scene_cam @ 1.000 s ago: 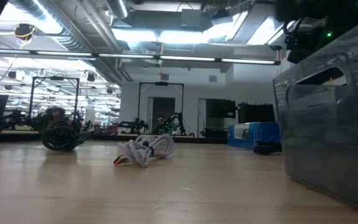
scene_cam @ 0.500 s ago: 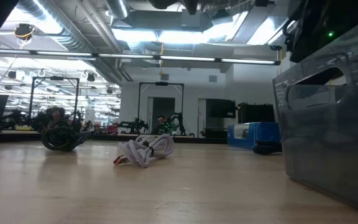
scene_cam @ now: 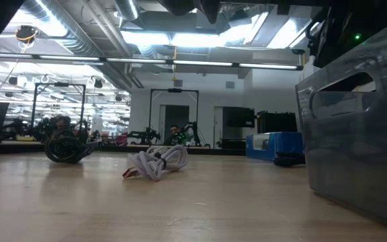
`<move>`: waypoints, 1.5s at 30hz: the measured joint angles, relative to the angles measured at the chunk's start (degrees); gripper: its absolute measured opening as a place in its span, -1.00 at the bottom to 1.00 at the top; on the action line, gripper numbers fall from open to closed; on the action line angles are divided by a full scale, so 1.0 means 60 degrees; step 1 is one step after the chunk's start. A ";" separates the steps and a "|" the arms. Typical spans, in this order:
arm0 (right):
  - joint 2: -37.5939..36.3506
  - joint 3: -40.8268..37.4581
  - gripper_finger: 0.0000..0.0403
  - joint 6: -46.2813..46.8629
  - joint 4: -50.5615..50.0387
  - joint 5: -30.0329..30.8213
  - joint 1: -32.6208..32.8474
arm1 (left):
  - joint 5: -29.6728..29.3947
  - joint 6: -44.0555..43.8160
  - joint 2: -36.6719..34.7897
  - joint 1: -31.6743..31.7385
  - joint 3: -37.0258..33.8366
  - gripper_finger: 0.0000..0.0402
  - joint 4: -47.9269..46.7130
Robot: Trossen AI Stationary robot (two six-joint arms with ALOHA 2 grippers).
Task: Pick and place USB-C Cables
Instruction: Put the top white charger cable into the black bin
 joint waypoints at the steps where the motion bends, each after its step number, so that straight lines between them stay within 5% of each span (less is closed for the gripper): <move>1: 0.0000 0.0000 -0.28 0.0000 0.0000 0.0000 0.0000 | 0.0000 0.0012 -0.0053 0.0000 0.0000 -0.57 -0.0097; 8: 0.0004 0.0000 -0.28 0.0007 0.0007 -0.0393 0.0002 | 0.0244 0.0747 -0.0780 0.0169 0.0015 -0.57 -0.1725; 17: 0.0000 0.0000 -0.28 0.0262 0.0127 -0.0495 0.0007 | 0.0095 0.0734 -0.1953 0.0569 0.0015 -0.56 -0.8521; 25: 0.0004 0.0001 -0.28 0.0318 0.0310 -0.0498 0.0007 | -0.1477 -0.0504 -0.2745 0.0490 0.0015 -0.56 -1.4786; 31: 0.0091 0.0003 -0.28 0.0292 0.0838 -0.0488 0.0007 | -0.3890 -0.0817 -0.3630 0.0314 0.0001 -0.56 -1.7817; 34: 0.0154 0.0000 -0.28 0.0288 0.1019 -0.0517 0.0007 | -0.4894 -0.1297 -0.4125 0.0533 0.0011 -0.56 -1.8109; 39: 0.0206 0.0000 -0.28 0.0280 0.1138 -0.0566 0.0011 | -0.4867 -0.1129 -0.4948 0.1618 0.0011 -0.56 -1.7760; 45: 0.0313 0.0002 -0.28 0.0265 0.1195 -0.0641 0.0008 | -0.2456 -0.0445 -0.5197 0.4084 0.0008 -0.56 -1.7278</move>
